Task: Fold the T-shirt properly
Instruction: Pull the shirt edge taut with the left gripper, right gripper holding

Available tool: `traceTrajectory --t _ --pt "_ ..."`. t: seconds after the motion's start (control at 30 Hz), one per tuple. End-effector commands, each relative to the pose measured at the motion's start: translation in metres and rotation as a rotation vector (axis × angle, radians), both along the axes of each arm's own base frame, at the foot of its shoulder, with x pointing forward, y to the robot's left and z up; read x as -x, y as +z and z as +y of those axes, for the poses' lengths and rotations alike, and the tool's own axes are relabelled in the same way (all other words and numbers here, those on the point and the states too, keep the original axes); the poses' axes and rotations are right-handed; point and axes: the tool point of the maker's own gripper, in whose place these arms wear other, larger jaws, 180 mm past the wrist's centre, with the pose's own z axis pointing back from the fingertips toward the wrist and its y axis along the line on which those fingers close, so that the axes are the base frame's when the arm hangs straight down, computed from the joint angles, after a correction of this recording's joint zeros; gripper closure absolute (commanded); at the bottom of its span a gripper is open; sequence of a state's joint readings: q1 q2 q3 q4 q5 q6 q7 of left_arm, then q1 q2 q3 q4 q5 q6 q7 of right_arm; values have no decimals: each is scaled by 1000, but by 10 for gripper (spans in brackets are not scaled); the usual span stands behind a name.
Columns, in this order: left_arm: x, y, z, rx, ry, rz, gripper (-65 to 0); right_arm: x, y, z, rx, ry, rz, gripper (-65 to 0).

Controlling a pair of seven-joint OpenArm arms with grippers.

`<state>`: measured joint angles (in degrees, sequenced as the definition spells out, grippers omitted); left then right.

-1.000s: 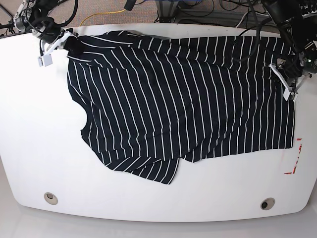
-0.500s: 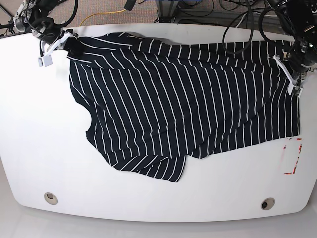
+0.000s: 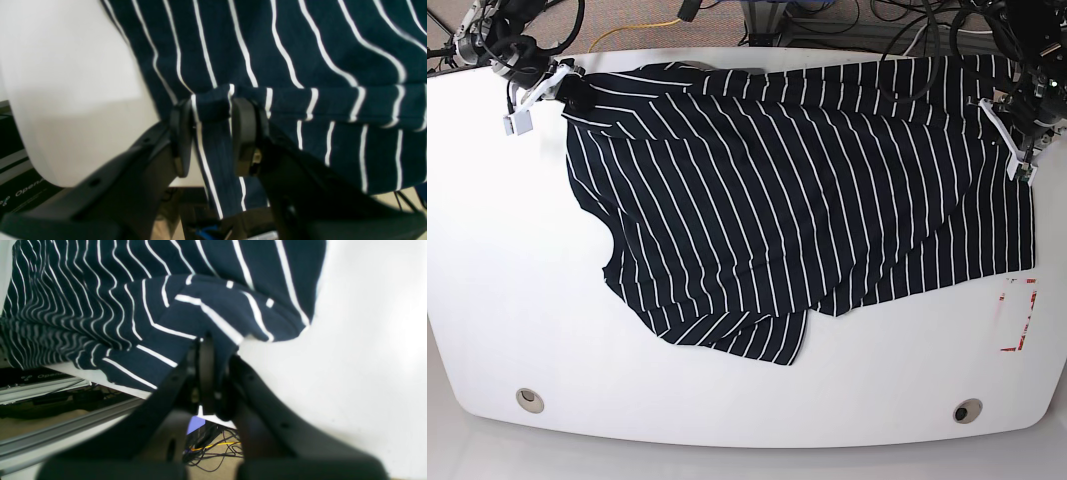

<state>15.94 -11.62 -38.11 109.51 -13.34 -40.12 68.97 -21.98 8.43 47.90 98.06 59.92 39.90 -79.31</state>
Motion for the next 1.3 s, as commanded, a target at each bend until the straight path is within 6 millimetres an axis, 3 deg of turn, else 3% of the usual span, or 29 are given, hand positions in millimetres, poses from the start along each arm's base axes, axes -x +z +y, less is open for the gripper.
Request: traceTrajectory --t 0.0,0.1,0.23,0.27,0.33,0.53,0.57,0.73,1.0,1.27 --pt "-3 7 3 -17 -7 -21 -186 -5 8 -6 14 -1 -34 0" --pt "-3 8 4 -18 -4 -21 -167 -5 8 -6 14 -1 -34 0" --pt "-2 7 5 -21 0 -17 -8 -5 8 -6 14 -1 -34 0" --pt "-2 7 5 -21 0 -17 -8 -5 8 -6 14 -1 -34 0" --pt "-2 7 5 -21 0 -17 -40 -5 8 -6 14 -1 -34 0" --pt "2 12 17 -35 40 -30 -322 -5 8 -6 14 -1 -34 0" --pt "2 13 17 -36 42 -32 -336 -5 8 -6 14 -1 -34 0" --pt "0 12 17 -33 39 -31 -326 -5 8 -6 15 -1 -32 0" --pt "7 -26 22 67 95 50 -326 -9 9 -6 15 -1 -42 0" --pt "3 -36 8 91 52 77 -325 -10 8 2 4 22 -40 0"
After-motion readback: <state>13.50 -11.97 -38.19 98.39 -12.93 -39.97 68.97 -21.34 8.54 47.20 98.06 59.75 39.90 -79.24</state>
